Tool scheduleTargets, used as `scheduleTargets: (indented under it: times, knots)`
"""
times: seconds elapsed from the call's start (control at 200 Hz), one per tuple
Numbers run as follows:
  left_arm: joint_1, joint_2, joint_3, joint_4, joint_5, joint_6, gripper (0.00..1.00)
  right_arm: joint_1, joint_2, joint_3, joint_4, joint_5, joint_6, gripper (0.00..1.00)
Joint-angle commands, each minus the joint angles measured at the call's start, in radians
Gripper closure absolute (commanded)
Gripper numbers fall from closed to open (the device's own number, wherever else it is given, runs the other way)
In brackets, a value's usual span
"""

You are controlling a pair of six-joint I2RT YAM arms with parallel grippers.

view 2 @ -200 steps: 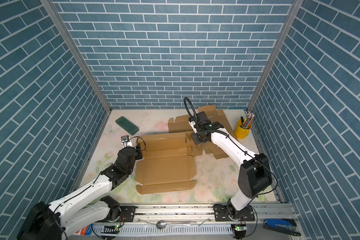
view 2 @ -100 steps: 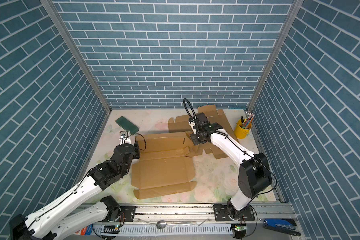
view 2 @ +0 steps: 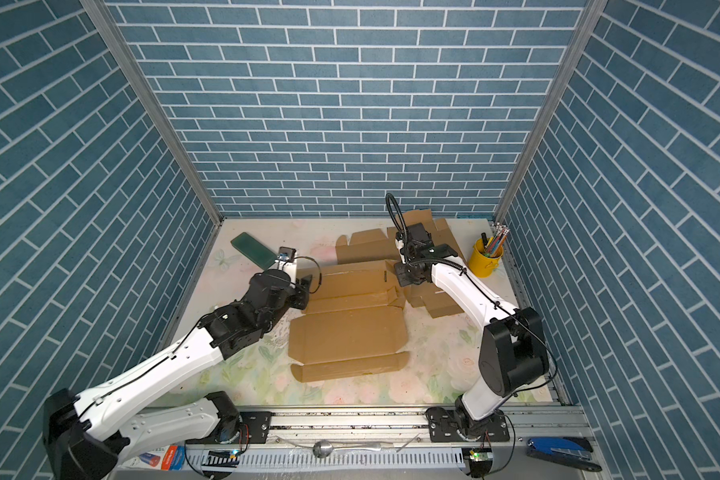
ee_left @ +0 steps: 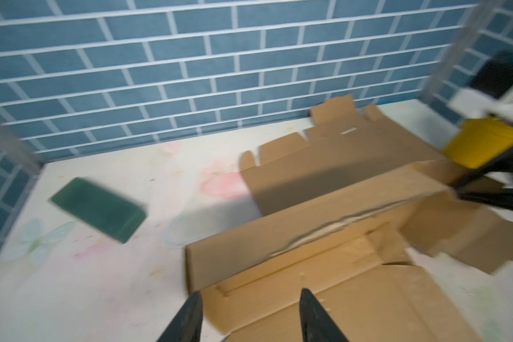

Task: Fold the paper box

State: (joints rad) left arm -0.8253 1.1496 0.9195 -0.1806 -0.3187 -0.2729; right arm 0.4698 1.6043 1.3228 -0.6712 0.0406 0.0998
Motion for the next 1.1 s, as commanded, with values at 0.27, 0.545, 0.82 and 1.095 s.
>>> scheduleTargets:
  times: [0.27,0.545,0.82,1.095]
  knots:
    - [-0.227,0.554,0.058,0.523,0.425,-0.253,0.64,-0.018,-0.026,-0.039,0.002,-0.037,0.058,1.00]
    - [-0.228,0.799,0.082,0.669,0.504,-0.409,0.73,-0.023,-0.027,-0.045,0.007,-0.070,0.072,1.00]
    - [-0.198,0.894,0.120,0.575,0.506,-0.471,0.80,-0.023,-0.041,-0.018,-0.038,-0.113,0.080,1.00]
    - [-0.188,0.895,0.090,0.611,0.505,-0.491,0.80,-0.020,-0.092,-0.070,-0.056,-0.166,0.152,1.00]
